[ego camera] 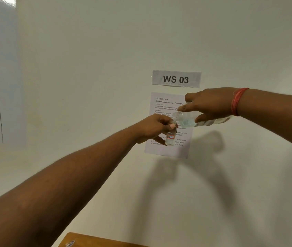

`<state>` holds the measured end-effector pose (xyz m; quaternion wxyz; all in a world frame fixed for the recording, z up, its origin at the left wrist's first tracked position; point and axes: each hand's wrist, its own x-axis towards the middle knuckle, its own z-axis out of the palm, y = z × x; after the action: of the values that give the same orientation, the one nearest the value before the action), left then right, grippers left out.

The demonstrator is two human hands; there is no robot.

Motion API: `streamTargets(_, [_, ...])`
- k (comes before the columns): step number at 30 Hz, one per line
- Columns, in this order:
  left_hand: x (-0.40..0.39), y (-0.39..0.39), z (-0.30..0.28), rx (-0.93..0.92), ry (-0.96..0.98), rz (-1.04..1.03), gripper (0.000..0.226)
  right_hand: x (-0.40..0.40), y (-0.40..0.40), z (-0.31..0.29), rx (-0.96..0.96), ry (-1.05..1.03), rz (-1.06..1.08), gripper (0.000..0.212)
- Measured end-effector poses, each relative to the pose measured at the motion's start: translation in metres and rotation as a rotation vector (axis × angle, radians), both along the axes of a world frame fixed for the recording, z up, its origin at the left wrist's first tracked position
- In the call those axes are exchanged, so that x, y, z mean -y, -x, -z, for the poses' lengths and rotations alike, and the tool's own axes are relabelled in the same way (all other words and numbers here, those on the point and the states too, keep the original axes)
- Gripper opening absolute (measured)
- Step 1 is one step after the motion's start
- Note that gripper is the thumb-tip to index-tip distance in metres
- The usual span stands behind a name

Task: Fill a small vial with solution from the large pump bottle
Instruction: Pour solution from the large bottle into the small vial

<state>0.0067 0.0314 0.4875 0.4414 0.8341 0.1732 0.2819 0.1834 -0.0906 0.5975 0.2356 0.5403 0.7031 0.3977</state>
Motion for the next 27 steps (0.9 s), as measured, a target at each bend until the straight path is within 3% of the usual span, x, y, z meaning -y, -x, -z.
streamTargets(27, [0.0008,0.0016,0.0011,-0.002,0.006,-0.006,0.025,-0.0069,-0.0026,0.0008,0.011,0.003,-0.006,0.070])
